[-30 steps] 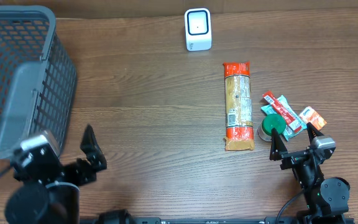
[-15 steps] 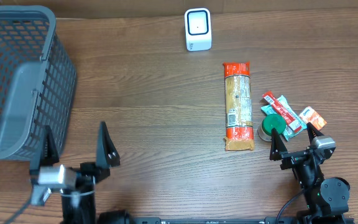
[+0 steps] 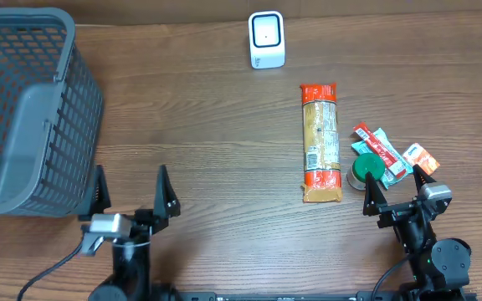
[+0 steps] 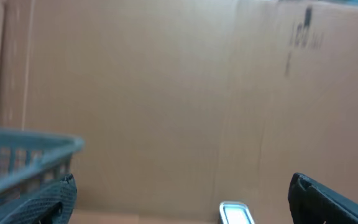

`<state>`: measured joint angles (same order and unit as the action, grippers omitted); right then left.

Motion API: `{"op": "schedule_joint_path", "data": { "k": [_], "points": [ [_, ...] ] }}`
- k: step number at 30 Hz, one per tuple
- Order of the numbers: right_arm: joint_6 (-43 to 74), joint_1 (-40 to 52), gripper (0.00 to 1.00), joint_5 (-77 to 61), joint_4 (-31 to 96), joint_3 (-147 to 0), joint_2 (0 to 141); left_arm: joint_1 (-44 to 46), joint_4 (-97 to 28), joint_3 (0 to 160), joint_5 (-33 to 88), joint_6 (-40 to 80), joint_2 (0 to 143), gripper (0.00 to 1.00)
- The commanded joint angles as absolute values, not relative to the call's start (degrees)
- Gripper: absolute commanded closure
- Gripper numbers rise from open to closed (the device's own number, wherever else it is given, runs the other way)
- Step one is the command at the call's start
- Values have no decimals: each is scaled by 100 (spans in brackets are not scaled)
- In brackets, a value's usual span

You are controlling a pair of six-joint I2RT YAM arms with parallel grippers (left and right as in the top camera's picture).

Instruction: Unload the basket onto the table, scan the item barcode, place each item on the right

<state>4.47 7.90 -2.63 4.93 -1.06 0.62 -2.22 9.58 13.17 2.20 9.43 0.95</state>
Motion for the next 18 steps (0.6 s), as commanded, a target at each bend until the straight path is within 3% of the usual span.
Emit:
{"op": "schedule_joint_path", "data": {
  "k": [1,9,18],
  "points": [
    [460,770,0,-252,464,-45,16,-178,989,871,106,1275,23,0],
    [460,770,0,-252,464,-45,16,-189,926,54,108,1157,21,0],
    [460,770,0,-252,467,-45,16,-189,-331,27,432,250,21,0]
  ]
}}
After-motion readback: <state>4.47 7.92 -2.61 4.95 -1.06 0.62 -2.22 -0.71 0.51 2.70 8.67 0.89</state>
